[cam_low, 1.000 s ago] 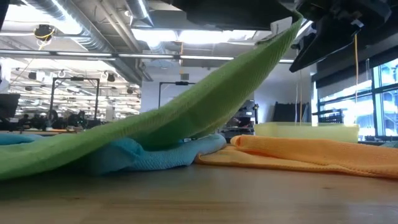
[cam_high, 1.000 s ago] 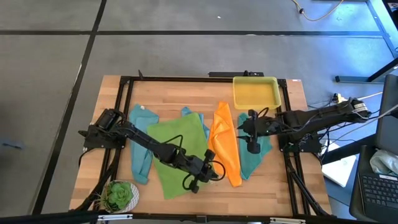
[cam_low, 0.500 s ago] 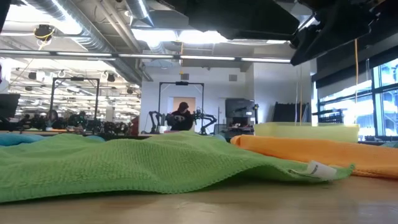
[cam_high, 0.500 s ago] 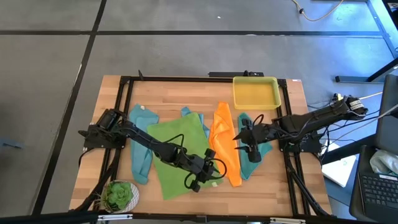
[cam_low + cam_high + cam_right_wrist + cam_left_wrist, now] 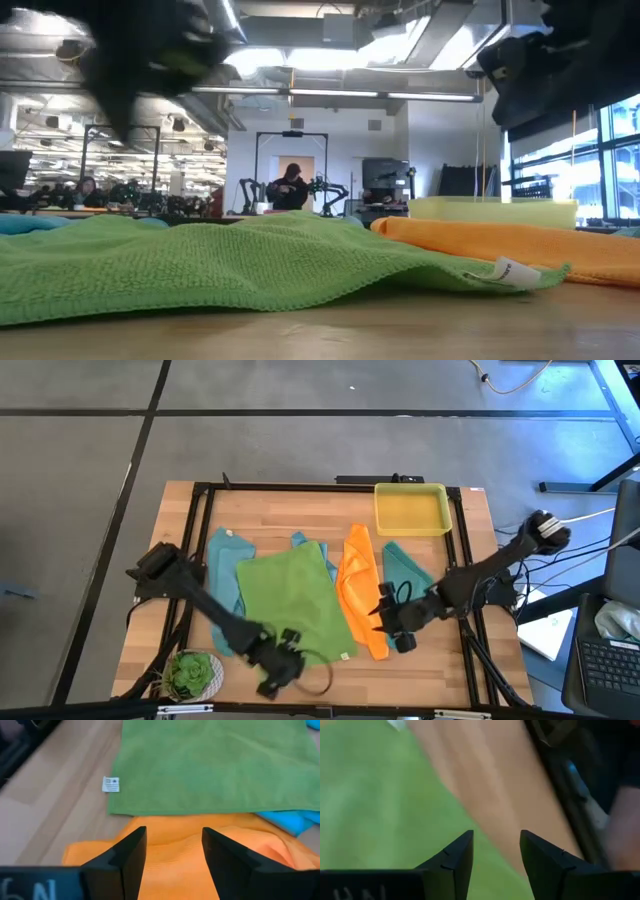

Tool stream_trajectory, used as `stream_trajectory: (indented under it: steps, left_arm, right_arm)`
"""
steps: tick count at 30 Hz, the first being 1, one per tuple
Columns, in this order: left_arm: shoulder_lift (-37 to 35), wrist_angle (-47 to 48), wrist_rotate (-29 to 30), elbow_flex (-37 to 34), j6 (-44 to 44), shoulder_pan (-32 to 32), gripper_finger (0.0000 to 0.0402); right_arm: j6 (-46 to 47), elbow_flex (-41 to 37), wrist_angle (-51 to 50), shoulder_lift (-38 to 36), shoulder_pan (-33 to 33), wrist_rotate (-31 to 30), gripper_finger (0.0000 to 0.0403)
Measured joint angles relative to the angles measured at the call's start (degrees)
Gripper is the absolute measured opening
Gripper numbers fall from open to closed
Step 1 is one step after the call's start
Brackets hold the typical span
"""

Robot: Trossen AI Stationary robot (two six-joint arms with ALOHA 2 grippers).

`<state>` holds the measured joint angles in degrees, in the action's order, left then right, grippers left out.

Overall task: Fold microfiber towels
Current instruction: Fold the green microfiber cloth

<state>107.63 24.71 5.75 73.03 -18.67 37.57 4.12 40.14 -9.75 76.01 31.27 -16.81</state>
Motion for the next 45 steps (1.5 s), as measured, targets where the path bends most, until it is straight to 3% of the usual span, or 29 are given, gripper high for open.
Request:
stream_trajectory:
  steps: [7,13,19,23,29,33,39,45]
  left_arm:
    - [0.0,4.2,4.8,0.0,-13.9,7.7,0.0153]
    - [1.6,9.0,5.9,-0.4,-22.1,9.0,0.0153]
    - [3.0,8.8,5.5,-0.3,-25.9,9.1,0.0153]
    - [4.8,8.6,0.3,-0.3,-26.3,9.4,0.0153]
    - [5.1,8.0,2.3,-0.3,-27.5,9.4,0.0150]
    - [5.2,8.3,2.7,-0.3,-27.5,9.2,0.0115]
    - [5.2,8.4,2.1,-0.3,-27.5,8.8,0.0013]
    - [5.2,8.3,1.6,-0.1,-27.5,8.8,0.0004]
  right_arm:
    - [3.3,0.0,4.8,2.4,2.1,-1.2,0.0194]
    - [4.4,0.0,4.0,2.6,2.6,-1.2,0.0194]
    - [0.2,0.0,5.4,6.8,2.6,-1.2,0.0194]
    - [-3.0,0.0,9.5,11.2,2.6,-1.2,0.0194]
    - [-4.4,0.0,12.3,13.7,2.4,-1.2,0.0194]
    - [-4.4,0.0,12.6,13.7,2.2,-1.1,0.0194]
    - [-4.4,0.0,13.8,13.7,2.2,3.2,0.0194]
    - [-6.3,0.1,21.7,17.0,3.2,8.0,0.0194]
